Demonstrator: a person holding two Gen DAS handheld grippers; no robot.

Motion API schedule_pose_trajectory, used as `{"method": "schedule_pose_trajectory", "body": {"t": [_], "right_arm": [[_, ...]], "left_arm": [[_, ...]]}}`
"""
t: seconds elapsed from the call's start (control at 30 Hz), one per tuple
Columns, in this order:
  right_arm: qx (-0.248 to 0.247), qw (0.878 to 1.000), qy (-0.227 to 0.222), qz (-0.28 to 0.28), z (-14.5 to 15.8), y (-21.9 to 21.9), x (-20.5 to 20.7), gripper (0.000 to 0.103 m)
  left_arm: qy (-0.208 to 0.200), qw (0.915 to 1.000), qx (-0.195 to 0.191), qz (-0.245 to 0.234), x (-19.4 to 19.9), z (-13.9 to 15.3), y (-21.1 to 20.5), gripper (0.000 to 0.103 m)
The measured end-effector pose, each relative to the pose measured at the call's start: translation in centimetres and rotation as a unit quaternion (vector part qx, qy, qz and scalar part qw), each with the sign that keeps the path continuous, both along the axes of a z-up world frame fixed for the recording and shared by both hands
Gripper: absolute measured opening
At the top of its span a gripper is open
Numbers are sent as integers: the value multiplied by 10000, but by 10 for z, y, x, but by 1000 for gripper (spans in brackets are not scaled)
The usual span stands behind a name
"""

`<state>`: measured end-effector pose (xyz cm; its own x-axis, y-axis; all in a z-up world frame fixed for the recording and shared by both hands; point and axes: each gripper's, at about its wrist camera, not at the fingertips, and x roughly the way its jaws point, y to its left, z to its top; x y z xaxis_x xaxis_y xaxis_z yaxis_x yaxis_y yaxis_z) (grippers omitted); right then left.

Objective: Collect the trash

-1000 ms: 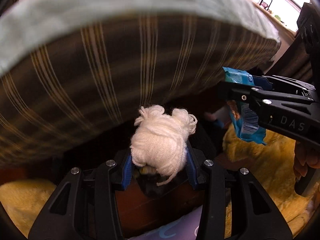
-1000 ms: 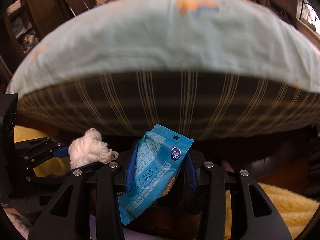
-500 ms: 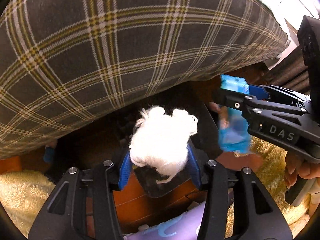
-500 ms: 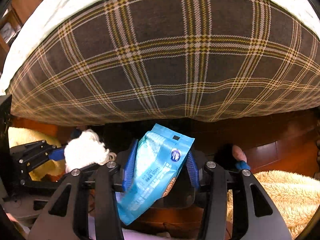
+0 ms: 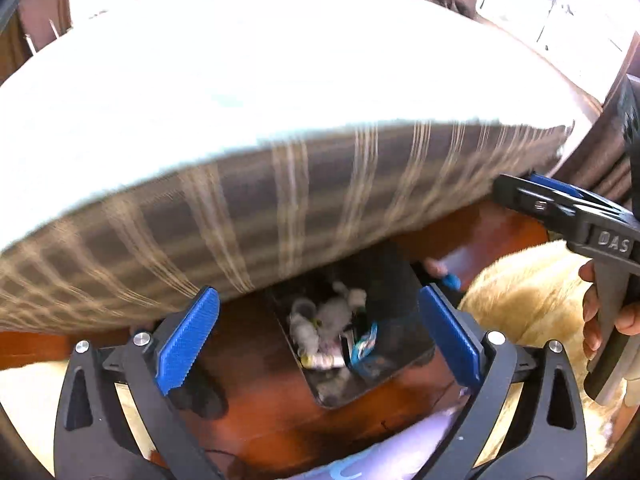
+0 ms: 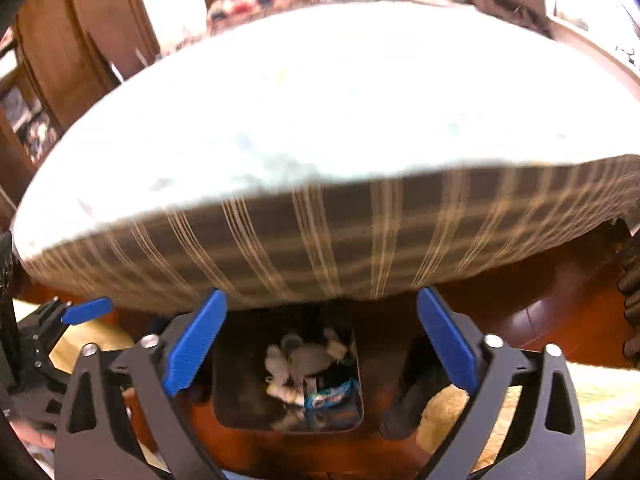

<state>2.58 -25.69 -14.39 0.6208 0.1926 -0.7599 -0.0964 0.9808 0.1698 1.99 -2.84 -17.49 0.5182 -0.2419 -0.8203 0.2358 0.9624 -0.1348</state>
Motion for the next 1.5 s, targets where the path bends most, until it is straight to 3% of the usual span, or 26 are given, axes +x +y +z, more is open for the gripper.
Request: {"method": "schedule_pose_trajectory", "body": {"t": [0.2, 0.37, 0.5, 0.63, 0.9, 1.5], "right_arm": [[-357, 9962, -799, -39, 59, 4, -19, 100], [-854, 9826, -1620, -319, 104, 5, -41, 100], [-765, 9758, -1996, -452, 125, 3, -52, 100], [-495, 9743, -2115, -590, 139, -2, -61, 100], [-818, 9676, -2315, -587, 136, 8, -71, 100], [-649, 9683, -2346, -568, 139, 9, -74, 100]], "left_arm": [[-697, 9969, 158, 343, -15, 55, 19, 95], [-1350, 9887, 214, 615, -24, 102, 39, 95], [-1925, 9785, 225, 706, -38, 133, 40, 95], [-2175, 9727, 186, 784, -49, 146, 42, 95], [-2483, 9651, 223, 798, -62, 162, 41, 95], [-2512, 9644, 187, 810, -63, 164, 40, 95]]}}
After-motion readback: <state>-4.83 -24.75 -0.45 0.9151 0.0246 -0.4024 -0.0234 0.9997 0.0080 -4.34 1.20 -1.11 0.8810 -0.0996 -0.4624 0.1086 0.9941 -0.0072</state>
